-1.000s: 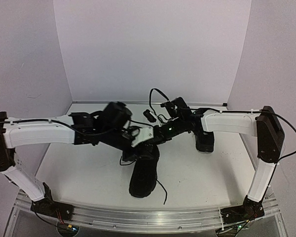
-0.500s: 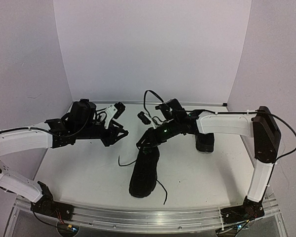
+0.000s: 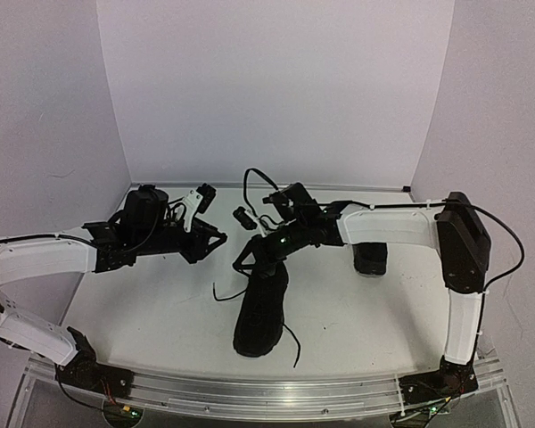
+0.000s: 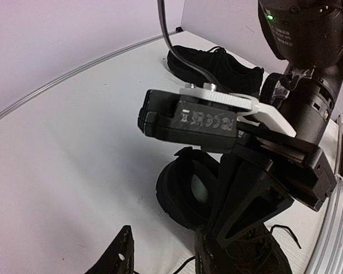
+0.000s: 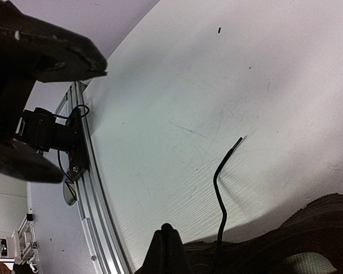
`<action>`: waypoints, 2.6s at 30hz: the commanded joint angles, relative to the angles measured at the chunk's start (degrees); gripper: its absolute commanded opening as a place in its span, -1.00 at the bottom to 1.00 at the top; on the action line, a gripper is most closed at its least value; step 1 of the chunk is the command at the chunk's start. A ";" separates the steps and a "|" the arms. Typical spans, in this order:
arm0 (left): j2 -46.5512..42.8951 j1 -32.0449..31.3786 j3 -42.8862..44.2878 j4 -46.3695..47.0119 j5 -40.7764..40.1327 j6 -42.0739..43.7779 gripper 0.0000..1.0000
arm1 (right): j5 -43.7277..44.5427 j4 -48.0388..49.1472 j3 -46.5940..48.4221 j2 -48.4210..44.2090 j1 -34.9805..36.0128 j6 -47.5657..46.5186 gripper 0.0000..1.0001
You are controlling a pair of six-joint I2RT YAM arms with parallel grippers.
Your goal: Tie the shoes
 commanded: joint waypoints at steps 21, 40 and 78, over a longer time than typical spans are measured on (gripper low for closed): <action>-3.56 0.13 -4.96 5.66 -0.19 -7.01 -0.14 | 3.80 -6.74 -1.57 -11.01 -4.12 -3.22 0.31; -2.89 -6.20 -13.13 12.41 11.27 -9.61 -0.31 | -0.28 -18.08 -1.11 -7.13 -4.32 -17.66 -0.27; 7.71 -11.52 -13.68 21.75 6.89 -17.61 -0.44 | 4.53 -21.75 2.60 -3.50 -2.89 -20.40 -0.62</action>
